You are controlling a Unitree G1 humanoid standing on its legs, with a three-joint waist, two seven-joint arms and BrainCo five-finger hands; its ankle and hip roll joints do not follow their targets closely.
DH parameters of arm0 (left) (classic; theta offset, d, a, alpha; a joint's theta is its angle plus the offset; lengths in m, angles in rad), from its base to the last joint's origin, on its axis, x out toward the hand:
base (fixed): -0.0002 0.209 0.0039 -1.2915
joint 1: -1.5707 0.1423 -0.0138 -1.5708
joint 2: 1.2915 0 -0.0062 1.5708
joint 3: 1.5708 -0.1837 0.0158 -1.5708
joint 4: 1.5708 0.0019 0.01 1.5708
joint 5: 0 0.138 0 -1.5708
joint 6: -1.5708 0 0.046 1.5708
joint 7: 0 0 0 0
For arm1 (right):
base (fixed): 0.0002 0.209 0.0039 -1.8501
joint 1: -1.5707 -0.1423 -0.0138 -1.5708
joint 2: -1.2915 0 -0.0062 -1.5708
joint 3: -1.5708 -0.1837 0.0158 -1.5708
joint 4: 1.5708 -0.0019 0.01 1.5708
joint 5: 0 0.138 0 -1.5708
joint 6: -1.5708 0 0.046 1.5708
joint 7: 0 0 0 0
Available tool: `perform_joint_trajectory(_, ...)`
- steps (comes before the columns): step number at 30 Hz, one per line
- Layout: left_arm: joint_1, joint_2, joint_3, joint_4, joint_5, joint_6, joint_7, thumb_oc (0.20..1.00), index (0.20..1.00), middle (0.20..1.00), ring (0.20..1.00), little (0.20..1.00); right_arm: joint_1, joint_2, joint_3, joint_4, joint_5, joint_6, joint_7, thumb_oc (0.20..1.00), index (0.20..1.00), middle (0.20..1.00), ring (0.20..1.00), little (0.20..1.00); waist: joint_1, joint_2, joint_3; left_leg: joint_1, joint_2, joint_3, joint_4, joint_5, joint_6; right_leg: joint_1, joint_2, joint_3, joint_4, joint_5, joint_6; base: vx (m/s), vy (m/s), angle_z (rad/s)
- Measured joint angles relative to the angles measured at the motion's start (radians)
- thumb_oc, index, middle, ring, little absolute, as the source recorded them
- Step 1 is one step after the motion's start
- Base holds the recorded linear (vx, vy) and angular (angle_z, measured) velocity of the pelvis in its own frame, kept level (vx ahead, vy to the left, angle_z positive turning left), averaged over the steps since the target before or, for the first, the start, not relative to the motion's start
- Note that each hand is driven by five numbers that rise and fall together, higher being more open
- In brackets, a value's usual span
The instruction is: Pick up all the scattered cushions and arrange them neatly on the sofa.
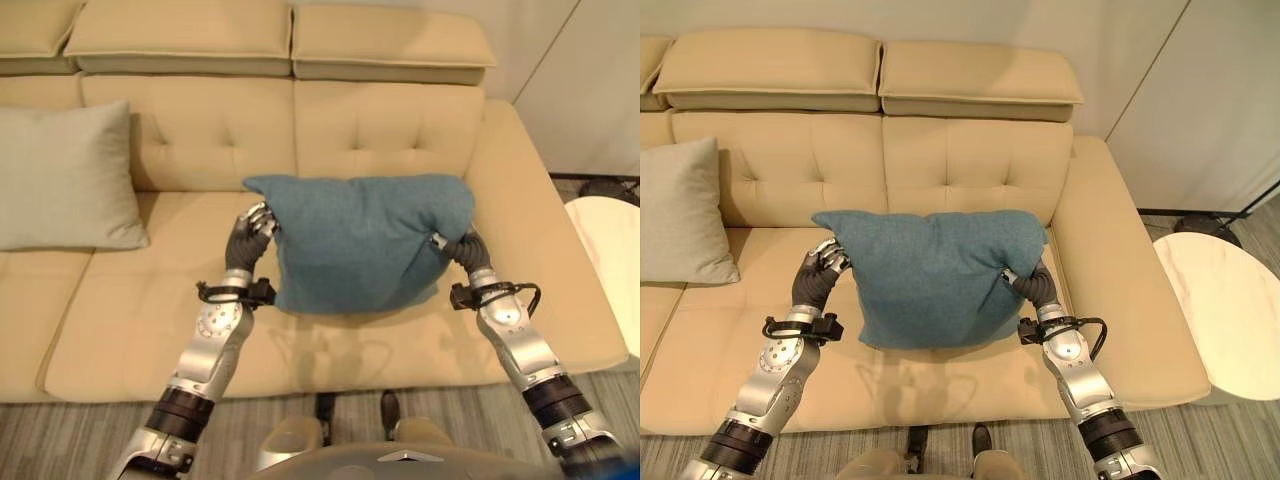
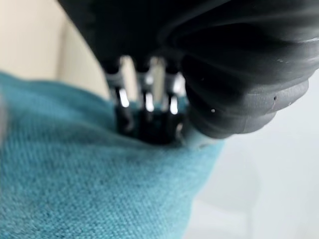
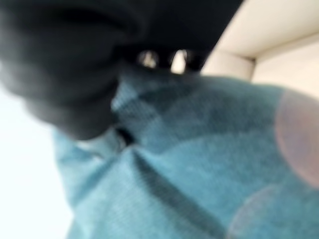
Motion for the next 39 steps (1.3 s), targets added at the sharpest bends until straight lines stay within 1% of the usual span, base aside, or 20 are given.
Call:
perform_joint_trajectory(1,-0.009,0.006,0.004,0.000,0.008,0.000,0.006,0.200,0.200,0.200,0.200,0.200,-0.015,0.000,0.007,0.002,0.000,0.002,-0.006,0.200,0.200,0.200,0.200,0.200,-0.001,-0.003,0.002,-0.006,0.000,0.009,0.000,0.001,0.002,-0.007,-0.001,0.000,-0.006,0.006,0.004,-0.03,0.001,-0.30)
perform_joint_trajectory(2,-0.013,0.007,0.006,0.000,0.012,0.000,0.011,0.200,0.200,0.200,0.200,0.200,-0.022,-0.001,0.010,0.003,0.000,0.002,-0.012,0.200,0.200,0.200,0.200,0.200,-0.003,-0.004,0.002,-0.008,0.000,0.012,0.000,0.001,0.002,-0.007,-0.001,-0.001,-0.012,0.013,0.000,-0.04,-0.004,-0.13)
perform_joint_trajectory(4,-0.025,0.007,0.001,0.003,0.020,0.000,0.027,0.200,0.200,0.200,0.200,0.200,-0.038,-0.005,0.011,0.006,0.000,0.002,-0.022,0.200,0.200,0.200,0.200,0.200,-0.007,-0.004,0.002,-0.015,0.002,0.008,0.005,0.006,0.009,-0.004,0.002,-0.002,-0.027,0.024,-0.014,-0.02,-0.011,0.03)
perform_joint_trajectory(6,-0.068,0.018,-0.007,0.019,0.022,0.000,0.047,0.200,0.200,0.200,0.200,0.200,-0.095,-0.016,0.017,0.038,0.000,0.003,-0.033,0.200,0.200,0.200,0.200,0.200,-0.022,-0.003,0.002,-0.037,0.006,-0.007,0.008,0.010,0.007,-0.010,0.006,-0.019,-0.043,0.036,-0.028,-0.02,-0.021,0.18)
perform_joint_trajectory(7,-0.145,0.023,-0.024,0.074,0.022,0.000,0.060,0.200,0.200,0.200,0.200,0.200,-0.170,-0.032,0.028,0.094,0.001,0.008,-0.042,0.200,0.200,0.200,0.200,0.200,-0.022,-0.002,0.003,-0.050,0.011,-0.011,0.008,0.014,0.005,-0.013,0.012,-0.027,-0.060,0.050,-0.030,-0.07,-0.029,0.17)
perform_joint_trajectory(9,-0.237,0.028,-0.035,0.124,0.022,-0.002,0.090,0.200,0.200,0.200,0.200,0.200,-0.266,-0.042,0.046,0.151,0.004,0.009,-0.062,0.200,0.200,0.200,0.200,0.200,-0.019,-0.001,0.004,-0.081,0.018,-0.012,0.021,0.020,0.008,-0.037,0.019,-0.034,-0.061,0.058,-0.038,-0.11,-0.042,0.11)
perform_joint_trajectory(10,-0.387,0.048,-0.071,0.232,0.019,-0.003,0.130,0.200,0.200,0.200,0.200,0.200,-0.407,-0.060,0.091,0.236,0.014,0.013,-0.084,0.200,0.200,0.200,0.200,0.200,-0.020,0.003,0.009,-0.136,0.024,-0.020,0.043,0.027,0.004,-0.077,0.026,-0.043,-0.062,0.068,-0.037,-0.13,-0.063,0.13)
perform_joint_trajectory(11,-0.439,0.055,-0.073,0.254,0.019,-0.003,0.141,0.200,0.200,0.200,0.200,0.200,-0.461,-0.067,0.099,0.252,0.019,0.021,-0.093,0.200,0.200,0.200,0.200,0.200,-0.021,0.006,0.020,-0.153,0.028,-0.025,0.046,0.030,0.000,-0.093,0.029,-0.048,-0.062,0.075,-0.040,-0.10,-0.049,0.16)
perform_joint_trajectory(14,-0.554,0.075,-0.088,0.294,0.009,-0.017,0.182,0.200,0.200,0.200,0.200,0.200,-0.586,-0.078,0.113,0.296,0.034,0.021,-0.122,0.200,0.200,0.200,0.200,0.200,-0.016,0.008,0.063,-0.192,0.040,-0.036,0.061,0.036,-0.004,-0.119,0.043,-0.060,-0.061,0.082,-0.049,-0.07,-0.046,0.10)
perform_joint_trajectory(16,-0.595,0.090,-0.104,0.313,0.008,-0.025,0.200,0.200,0.200,0.200,0.200,0.200,-0.638,-0.084,0.129,0.322,0.043,0.021,-0.137,0.200,0.200,0.200,0.200,0.200,-0.014,0.010,0.068,-0.216,0.047,-0.041,0.062,0.038,-0.008,-0.142,0.049,-0.068,-0.061,0.083,-0.051,-0.05,-0.028,0.07)
perform_joint_trajectory(19,-0.721,0.146,-0.160,0.413,-0.002,-0.027,0.219,0.200,0.200,0.200,0.200,0.200,-0.744,-0.097,0.169,0.377,0.060,0.021,-0.157,0.200,0.200,0.200,0.200,0.200,-0.016,0.012,0.086,-0.261,0.053,-0.055,0.062,0.048,-0.021,-0.181,0.057,-0.080,-0.061,0.090,-0.060,-0.04,-0.014,0.09)
perform_joint_trajectory(22,-0.820,0.185,-0.199,0.449,-0.014,-0.028,0.235,0.200,0.200,0.200,0.200,0.200,-0.819,-0.109,0.181,0.406,0.072,0.021,-0.184,0.200,0.200,0.200,0.200,0.200,-0.016,0.018,0.101,-0.299,0.056,-0.065,0.055,0.058,-0.028,-0.215,0.061,-0.092,-0.069,0.095,-0.068,-0.01,-0.009,0.11)
perform_joint_trajectory(24,-0.828,0.185,-0.204,0.452,-0.029,-0.031,0.241,0.200,0.200,0.200,0.200,0.200,-0.828,-0.111,0.201,0.421,0.080,0.019,-0.189,0.200,0.200,0.200,0.200,0.200,-0.013,0.020,0.105,-0.304,0.056,-0.065,0.056,0.058,-0.027,-0.216,0.060,-0.099,-0.072,0.095,-0.067,-0.01,-0.010,0.08)
perform_joint_trajectory(26,-0.875,0.188,-0.229,0.481,-0.031,-0.031,0.241,0.200,0.200,0.200,0.200,0.200,-0.869,-0.128,0.237,0.473,0.080,0.020,-0.192,0.200,0.200,0.200,0.200,0.200,-0.007,0.019,0.106,-0.324,0.056,-0.069,0.056,0.058,-0.027,-0.230,0.061,-0.107,-0.080,0.095,-0.068,-0.01,-0.007,0.08)
perform_joint_trajectory(28,-0.901,0.187,-0.238,0.487,-0.032,-0.031,0.241,0.200,0.200,0.200,0.200,0.200,-0.884,-0.129,0.241,0.491,0.081,0.020,-0.194,0.200,0.200,0.200,0.200,0.200,0.000,0.021,0.117,-0.344,0.057,-0.070,0.057,0.059,-0.027,-0.248,0.062,-0.109,-0.079,0.095,-0.068,-0.03,-0.003,0.08)
perform_joint_trajectory(29,-0.922,0.188,-0.267,0.508,-0.032,-0.031,0.241,0.200,0.200,0.200,0.200,0.200,-0.885,-0.130,0.245,0.515,0.081,0.020,-0.195,0.200,0.200,0.200,0.200,0.200,0.003,0.029,0.131,-0.352,0.057,-0.078,0.060,0.059,-0.027,-0.257,0.062,-0.113,-0.070,0.095,-0.067,-0.03,0.004,0.10)
perform_joint_trajectory(31,-0.939,0.187,-0.294,0.540,-0.031,-0.033,0.241,0.200,0.200,0.200,0.200,0.200,-0.895,-0.130,0.257,0.544,0.081,0.016,-0.200,0.200,0.200,0.200,0.200,0.200,0.005,0.041,0.147,-0.359,0.057,-0.090,0.061,0.059,-0.027,-0.269,0.062,-0.122,-0.057,0.094,-0.067,-0.02,0.009,0.08)
perform_joint_trajectory(35,-1.006,0.187,-0.306,0.568,-0.030,-0.040,0.241,0.200,0.200,0.200,0.200,0.200,-0.980,-0.141,0.267,0.591,0.081,0.011,-0.211,0.200,0.200,0.200,0.200,0.200,0.005,0.047,0.153,-0.403,0.054,-0.091,0.068,0.059,-0.027,-0.312,0.060,-0.135,-0.047,0.094,-0.067,-0.01,-0.003,0.04)
perform_joint_trajectory(37,-1.017,0.185,-0.306,0.568,-0.030,-0.050,0.241,0.200,0.200,0.200,0.200,0.200,-1.009,-0.142,0.270,0.616,0.081,0.008,-0.213,0.200,0.200,0.200,0.200,0.200,0.006,0.051,0.156,-0.419,0.055,-0.094,0.078,0.059,-0.027,-0.338,0.061,-0.136,-0.017,0.089,-0.062,0.00,0.000,0.00)
perform_joint_trajectory(39,-1.021,0.179,-0.312,0.584,-0.030,-0.057,0.241,0.200,0.200,0.200,0.200,0.200,-1.015,-0.142,0.273,0.638,0.081,0.006,-0.215,0.200,0.200,0.200,0.200,0.200,0.004,0.053,0.157,-0.420,0.052,-0.103,0.079,0.059,-0.027,-0.362,0.057,-0.136,0.035,0.063,-0.056,0.01,-0.014,0.04)
